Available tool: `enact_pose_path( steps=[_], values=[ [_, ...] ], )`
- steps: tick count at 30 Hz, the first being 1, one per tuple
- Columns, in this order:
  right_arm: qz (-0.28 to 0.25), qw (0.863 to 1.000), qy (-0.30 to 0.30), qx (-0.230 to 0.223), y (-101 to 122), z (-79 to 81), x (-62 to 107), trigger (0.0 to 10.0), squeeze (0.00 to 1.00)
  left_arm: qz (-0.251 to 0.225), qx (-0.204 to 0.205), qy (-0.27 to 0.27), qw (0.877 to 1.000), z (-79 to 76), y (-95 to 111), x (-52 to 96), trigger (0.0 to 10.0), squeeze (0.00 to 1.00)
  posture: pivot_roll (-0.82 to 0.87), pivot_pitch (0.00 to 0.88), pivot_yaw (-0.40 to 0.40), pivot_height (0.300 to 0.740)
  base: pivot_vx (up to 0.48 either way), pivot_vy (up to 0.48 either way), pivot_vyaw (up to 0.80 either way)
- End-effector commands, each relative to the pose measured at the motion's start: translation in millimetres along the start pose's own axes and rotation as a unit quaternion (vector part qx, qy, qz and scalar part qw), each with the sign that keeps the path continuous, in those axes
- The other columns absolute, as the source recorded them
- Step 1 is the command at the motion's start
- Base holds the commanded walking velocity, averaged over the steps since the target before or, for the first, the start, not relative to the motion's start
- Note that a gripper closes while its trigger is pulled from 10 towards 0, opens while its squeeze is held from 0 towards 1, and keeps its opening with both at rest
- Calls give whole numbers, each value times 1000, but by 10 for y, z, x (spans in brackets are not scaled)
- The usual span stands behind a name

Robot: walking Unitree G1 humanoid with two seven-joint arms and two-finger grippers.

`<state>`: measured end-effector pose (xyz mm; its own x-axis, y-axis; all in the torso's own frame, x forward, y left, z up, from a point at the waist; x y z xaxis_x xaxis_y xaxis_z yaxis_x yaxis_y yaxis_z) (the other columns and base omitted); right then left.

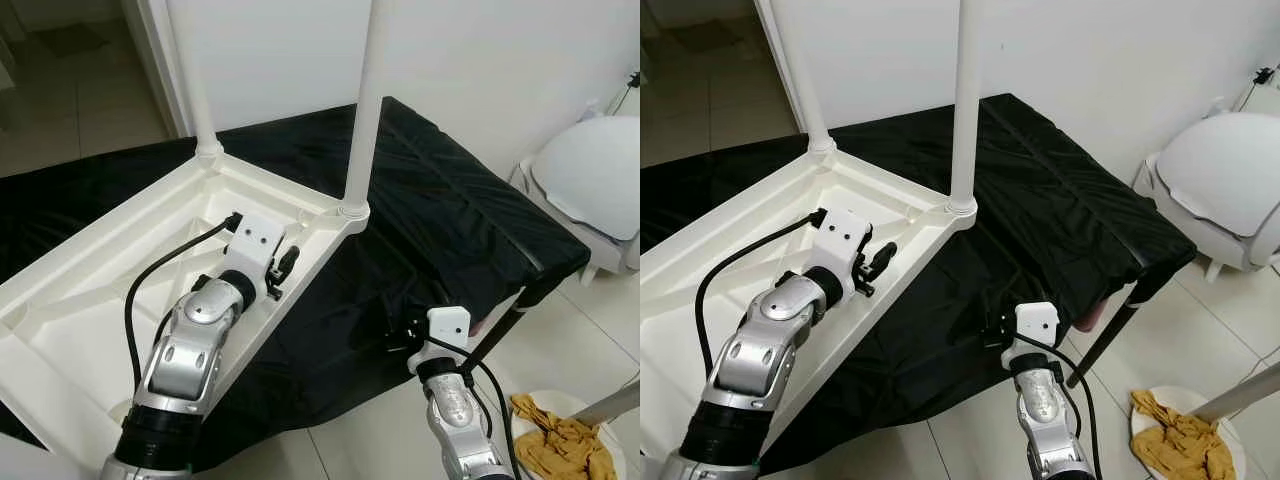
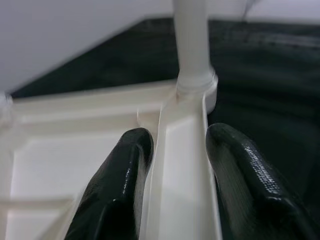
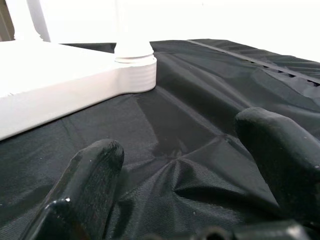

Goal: Building children table

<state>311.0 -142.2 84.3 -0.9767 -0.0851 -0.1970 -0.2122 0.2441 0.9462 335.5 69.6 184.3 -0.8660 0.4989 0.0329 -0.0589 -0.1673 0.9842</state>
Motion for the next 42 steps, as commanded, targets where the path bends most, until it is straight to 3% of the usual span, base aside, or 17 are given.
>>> enact_pose_path(
  steps=[1,4,6,7,9,11,14,21,29,32,42],
  values=[
    [5,1000,5,2,-20,29,9,10000,0,-20,0,8,1000,-12,84,42,10000,0,-33,2,43,740,0,0,0],
    [5,1000,6,2,-20,30,7,10000,0,-18,-2,-12,1000,-74,79,56,10000,0,-33,2,43,740,0,0,0],
    [5,1000,8,3,-24,36,1,10000,0,-10,-25,-76,997,-297,27,116,10000,0,-24,3,40,740,0,0,0],
    [5,1000,8,3,-24,36,1,10000,0,-10,-25,-76,997,-297,27,116,10000,0,-24,3,40,740,0,0,0],
    [6,1000,9,3,-25,39,-4,10000,0,13,-27,-120,992,-459,-63,158,10000,0,-22,3,40,740,0,0,0],
    [6,1000,9,3,-25,39,-4,10000,0,13,-27,-120,992,-459,-63,158,10000,0,-22,3,40,740,0,0,0],
    [4,1000,6,3,-15,33,-12,10000,0,60,-26,-150,986,-610,-234,177,10000,0,-24,5,41,740,0,0,0],
    [0,1000,-4,2,6,-27,-5,10000,0,81,11,-174,981,-788,-307,212,10000,0,-27,13,39,740,0,0,0],
    [0,1000,-2,6,12,-46,4,10000,0,138,41,-178,973,-859,-517,264,10000,0,-27,24,34,740,0,0,0],
    [-2,1000,-4,6,24,-65,6,10000,0,172,51,-151,972,-802,-664,260,10000,0,-30,27,31,740,0,0,0],
    [-19,1000,8,-11,144,-3,1,10000,0,206,54,-89,973,-636,-841,207,10000,0,-40,30,26,740,0,0,0]
  ],
)
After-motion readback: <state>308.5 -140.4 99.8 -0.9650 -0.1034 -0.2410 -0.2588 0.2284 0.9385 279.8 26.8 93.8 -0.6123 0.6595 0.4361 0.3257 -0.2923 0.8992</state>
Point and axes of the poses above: a point about 5 cm out from each wrist's last joint towards the gripper, its own x axis pointing back from the gripper into the wrist, its own y axis along the axis of the wrist's last joint, z = x × y, the point moved 5 cm from there along -x, pointing out of the wrist towards the gripper, and after that the axes turned 2 degrees about x, right-handed, at the moved point
